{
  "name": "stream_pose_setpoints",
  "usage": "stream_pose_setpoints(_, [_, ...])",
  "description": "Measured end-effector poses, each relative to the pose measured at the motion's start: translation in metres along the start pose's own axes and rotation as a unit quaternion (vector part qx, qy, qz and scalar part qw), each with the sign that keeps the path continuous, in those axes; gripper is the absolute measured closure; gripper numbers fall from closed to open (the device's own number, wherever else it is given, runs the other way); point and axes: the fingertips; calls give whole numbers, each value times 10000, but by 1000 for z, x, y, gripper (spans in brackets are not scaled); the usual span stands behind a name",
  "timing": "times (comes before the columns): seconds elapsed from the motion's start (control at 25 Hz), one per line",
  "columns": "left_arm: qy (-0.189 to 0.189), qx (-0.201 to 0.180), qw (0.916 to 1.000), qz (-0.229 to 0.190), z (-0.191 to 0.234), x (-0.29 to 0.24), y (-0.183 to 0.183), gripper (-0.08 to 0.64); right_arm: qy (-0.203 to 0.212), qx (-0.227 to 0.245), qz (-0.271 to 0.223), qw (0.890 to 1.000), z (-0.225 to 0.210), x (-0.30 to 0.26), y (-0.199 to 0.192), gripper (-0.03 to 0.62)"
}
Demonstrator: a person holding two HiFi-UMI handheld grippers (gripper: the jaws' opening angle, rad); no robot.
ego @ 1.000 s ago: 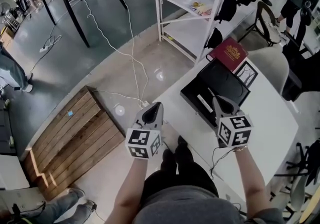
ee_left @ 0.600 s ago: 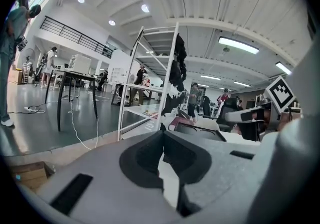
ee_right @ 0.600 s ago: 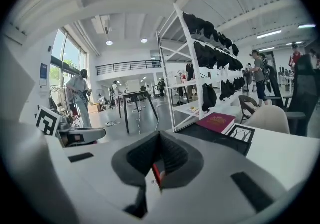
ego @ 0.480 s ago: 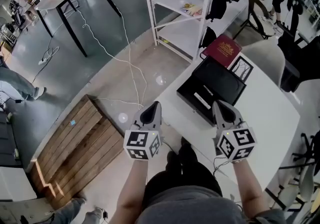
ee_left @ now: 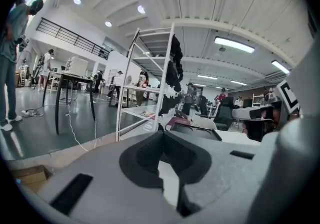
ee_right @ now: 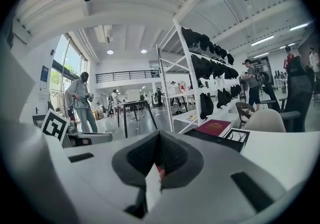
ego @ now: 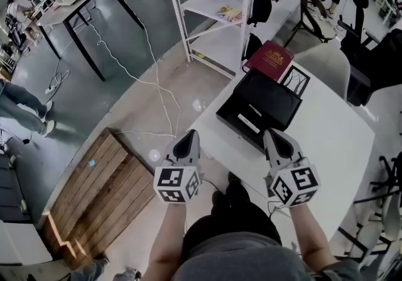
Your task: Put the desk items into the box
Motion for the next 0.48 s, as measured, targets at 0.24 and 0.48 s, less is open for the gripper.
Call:
stream_pose_setpoints(0.24, [-16, -35, 10000, -26, -3, 5, 3, 553, -88, -25, -160, 9998, -5, 4, 1, 589])
stream_pose_setpoints(0.48, [-28, -49, 9999, -124, -4, 12, 8, 554, -134, -58, -190, 9997, -8, 10, -1, 589])
Point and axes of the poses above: the fingertips, and each gripper's own axes: x backward along the fingers, z to its left, y out of its top, and after that the axes turned 3 degrees about -z, right-handed
